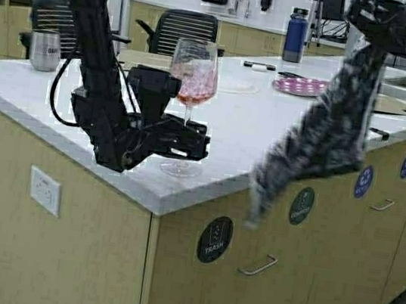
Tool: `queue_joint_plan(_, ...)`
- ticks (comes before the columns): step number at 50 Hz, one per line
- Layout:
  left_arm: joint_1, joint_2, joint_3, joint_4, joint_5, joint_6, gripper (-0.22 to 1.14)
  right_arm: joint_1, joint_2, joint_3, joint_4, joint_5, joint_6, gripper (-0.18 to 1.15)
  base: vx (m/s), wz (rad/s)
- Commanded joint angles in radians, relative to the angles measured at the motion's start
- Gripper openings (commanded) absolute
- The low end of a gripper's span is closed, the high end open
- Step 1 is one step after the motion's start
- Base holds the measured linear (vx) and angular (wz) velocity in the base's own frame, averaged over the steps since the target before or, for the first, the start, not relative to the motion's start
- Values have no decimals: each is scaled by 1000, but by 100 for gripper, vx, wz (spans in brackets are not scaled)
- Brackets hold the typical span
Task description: Get the cloth and wipe up the spill under the wine glass
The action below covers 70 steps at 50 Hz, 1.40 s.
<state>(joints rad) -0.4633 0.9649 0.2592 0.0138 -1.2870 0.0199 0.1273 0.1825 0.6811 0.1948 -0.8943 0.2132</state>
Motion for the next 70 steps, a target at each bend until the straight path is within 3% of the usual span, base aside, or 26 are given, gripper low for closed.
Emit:
queue_joint_plan(1,-3,-11,-21,-12,-8,20,90,-3,-23,-9,-26,-12,-2,6,0,0)
queue_joint_plan(16,3,-29,44,-37,-86,55,93,-3,-23,-3,-55,-14,0,6,0,0)
queue_joint_plan(35,6,-163,465,-61,-374,54,93,54,-48,126,-57,-12,-5,6,0,0)
queue_joint_plan(45,5,-270,630,-61,-376,48,93,109,-83,195,-57,3,-11,6,0,0)
queue_joint_plan(54,3,-388,738,-61,-374,49,93,124,-156,207,-69,115,-28,6,0,0)
queue_joint_plan(70,-2,-652,831,-69,-296,49,93,149,-334,164,-97,318,-58,6,0,0)
